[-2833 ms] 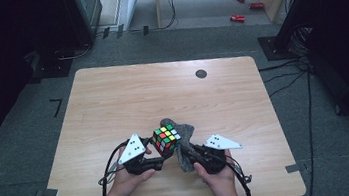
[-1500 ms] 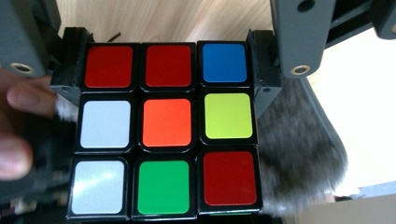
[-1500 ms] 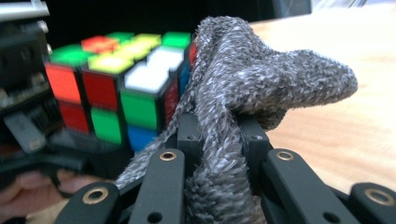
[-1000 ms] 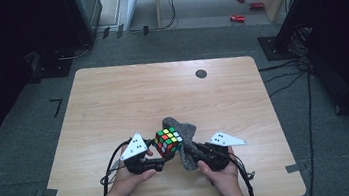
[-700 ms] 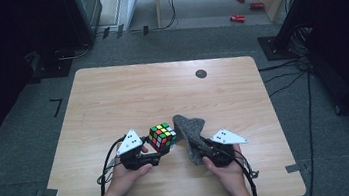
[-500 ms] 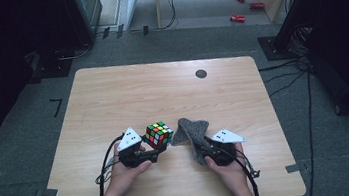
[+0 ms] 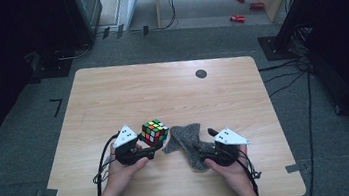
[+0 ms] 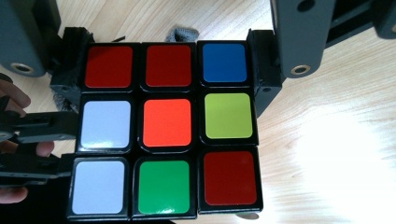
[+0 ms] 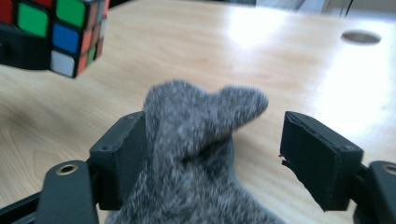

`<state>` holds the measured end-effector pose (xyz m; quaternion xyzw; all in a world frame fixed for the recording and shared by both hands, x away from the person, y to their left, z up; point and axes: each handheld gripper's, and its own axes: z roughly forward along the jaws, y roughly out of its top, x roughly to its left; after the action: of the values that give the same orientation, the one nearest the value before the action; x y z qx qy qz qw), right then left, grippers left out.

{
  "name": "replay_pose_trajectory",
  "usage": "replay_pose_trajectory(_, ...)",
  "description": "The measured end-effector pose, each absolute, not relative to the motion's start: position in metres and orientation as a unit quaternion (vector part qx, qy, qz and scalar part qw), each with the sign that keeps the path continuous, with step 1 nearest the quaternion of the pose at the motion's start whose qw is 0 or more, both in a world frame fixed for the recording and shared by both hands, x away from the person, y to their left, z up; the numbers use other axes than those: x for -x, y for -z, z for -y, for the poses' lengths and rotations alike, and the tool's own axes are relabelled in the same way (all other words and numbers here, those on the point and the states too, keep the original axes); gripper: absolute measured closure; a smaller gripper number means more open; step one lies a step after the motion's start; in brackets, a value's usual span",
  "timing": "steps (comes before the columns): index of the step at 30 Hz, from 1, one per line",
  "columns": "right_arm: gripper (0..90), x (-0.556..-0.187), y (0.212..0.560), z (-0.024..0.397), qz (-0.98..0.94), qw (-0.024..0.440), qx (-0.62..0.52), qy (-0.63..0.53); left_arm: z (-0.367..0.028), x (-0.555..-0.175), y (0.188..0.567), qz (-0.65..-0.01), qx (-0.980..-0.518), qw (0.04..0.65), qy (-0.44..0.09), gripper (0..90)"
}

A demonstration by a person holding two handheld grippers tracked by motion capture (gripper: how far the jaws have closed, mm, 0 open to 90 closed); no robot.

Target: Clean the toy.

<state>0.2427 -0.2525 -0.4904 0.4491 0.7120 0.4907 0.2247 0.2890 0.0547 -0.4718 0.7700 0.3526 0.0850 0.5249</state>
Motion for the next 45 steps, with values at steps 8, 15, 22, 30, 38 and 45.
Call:
replay_pose_trajectory(8, 22.7, -0.237, 0.477, 0.248, -0.707, 0.252, -0.399, -0.527, -0.055, -0.291, 0.470, -0.358, -0.767, 0.527, -0.077, 35.1)
replay_pose_trajectory(15, 26.2, -0.234, 0.479, 0.238, -0.713, 0.268, -0.356, -0.541, -0.053, -0.291, 0.468, -0.356, -0.767, 0.531, -0.060, 35.1)
replay_pose_trajectory(22, 25.4, -0.233, 0.486, 0.227, -0.722, 0.280, -0.325, -0.542, -0.052, -0.291, 0.466, -0.357, -0.767, 0.532, -0.046, 35.1)
replay_pose_trajectory(30, 22.9, -0.231, 0.491, 0.216, -0.732, 0.309, -0.288, -0.535, -0.045, -0.288, 0.465, -0.347, -0.773, 0.530, -0.029, 35.1)
replay_pose_trajectory(38, 22.3, -0.229, 0.497, 0.207, -0.742, 0.338, -0.245, -0.524, -0.042, -0.286, 0.461, -0.344, -0.775, 0.530, 0.002, 35.1)
replay_pose_trajectory(45, 22.3, -0.228, 0.500, 0.204, -0.744, 0.347, -0.226, -0.525, -0.037, -0.286, 0.461, -0.338, -0.784, 0.520, 0.021, 35.1)
